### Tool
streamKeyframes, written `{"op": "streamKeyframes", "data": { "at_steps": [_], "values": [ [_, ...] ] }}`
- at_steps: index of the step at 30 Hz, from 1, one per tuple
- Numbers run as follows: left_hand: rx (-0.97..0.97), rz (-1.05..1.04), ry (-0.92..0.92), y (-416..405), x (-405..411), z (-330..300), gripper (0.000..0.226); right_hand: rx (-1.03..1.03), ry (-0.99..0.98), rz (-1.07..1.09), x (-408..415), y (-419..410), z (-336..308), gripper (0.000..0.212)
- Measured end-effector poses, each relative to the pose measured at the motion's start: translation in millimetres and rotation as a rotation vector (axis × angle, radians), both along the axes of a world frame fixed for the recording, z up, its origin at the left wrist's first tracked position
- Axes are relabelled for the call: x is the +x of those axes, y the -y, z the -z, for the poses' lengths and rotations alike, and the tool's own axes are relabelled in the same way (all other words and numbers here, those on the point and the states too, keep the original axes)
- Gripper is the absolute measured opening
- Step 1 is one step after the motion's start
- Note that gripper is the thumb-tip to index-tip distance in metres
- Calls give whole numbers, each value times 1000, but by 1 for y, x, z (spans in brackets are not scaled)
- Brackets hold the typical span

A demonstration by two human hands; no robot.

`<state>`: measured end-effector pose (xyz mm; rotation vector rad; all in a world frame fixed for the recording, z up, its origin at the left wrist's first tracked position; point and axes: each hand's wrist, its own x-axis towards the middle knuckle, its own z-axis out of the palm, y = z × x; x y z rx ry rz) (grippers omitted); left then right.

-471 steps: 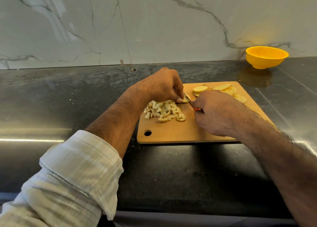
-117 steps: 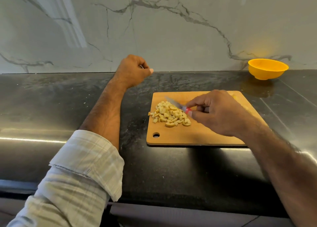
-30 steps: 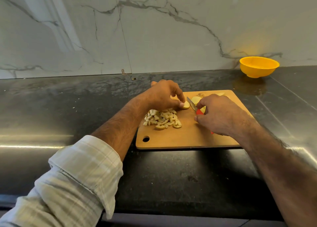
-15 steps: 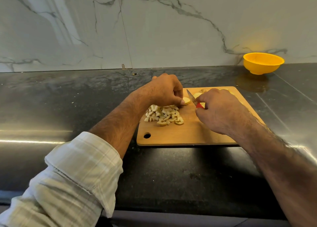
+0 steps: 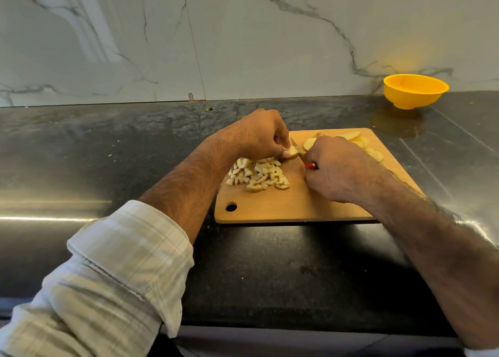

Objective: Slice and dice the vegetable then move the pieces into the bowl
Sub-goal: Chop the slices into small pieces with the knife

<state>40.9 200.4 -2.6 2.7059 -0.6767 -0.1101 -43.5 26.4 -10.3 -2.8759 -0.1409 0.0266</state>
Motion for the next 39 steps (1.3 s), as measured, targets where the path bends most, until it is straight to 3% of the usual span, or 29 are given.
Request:
{"op": "streamKeyframes", "data": {
  "at_steps": [8,16,21,26,30,39],
  "values": [
    [22,1,9,-2,-1,0,25,22,138,16,-9,4,2,34],
    [-16,-9,-8,-1,-1,2,24,-59,32,-7,-14,-5,-4,31],
    [-37,-2,-21,-1,-3,-2,16,-141,36,-34,-15,-18,-6,13],
    [-24,8,-10,-3,-4,-3,15,-85,94,-50,-8,-15,-3,11],
    [-19,19,19,-6,-4,-3,16,19,122,-30,-11,-1,-1,28],
    [-44,29,4,-5,-6,-5,14,13,112,-48,-16,-1,-2,28]
  ]
}}
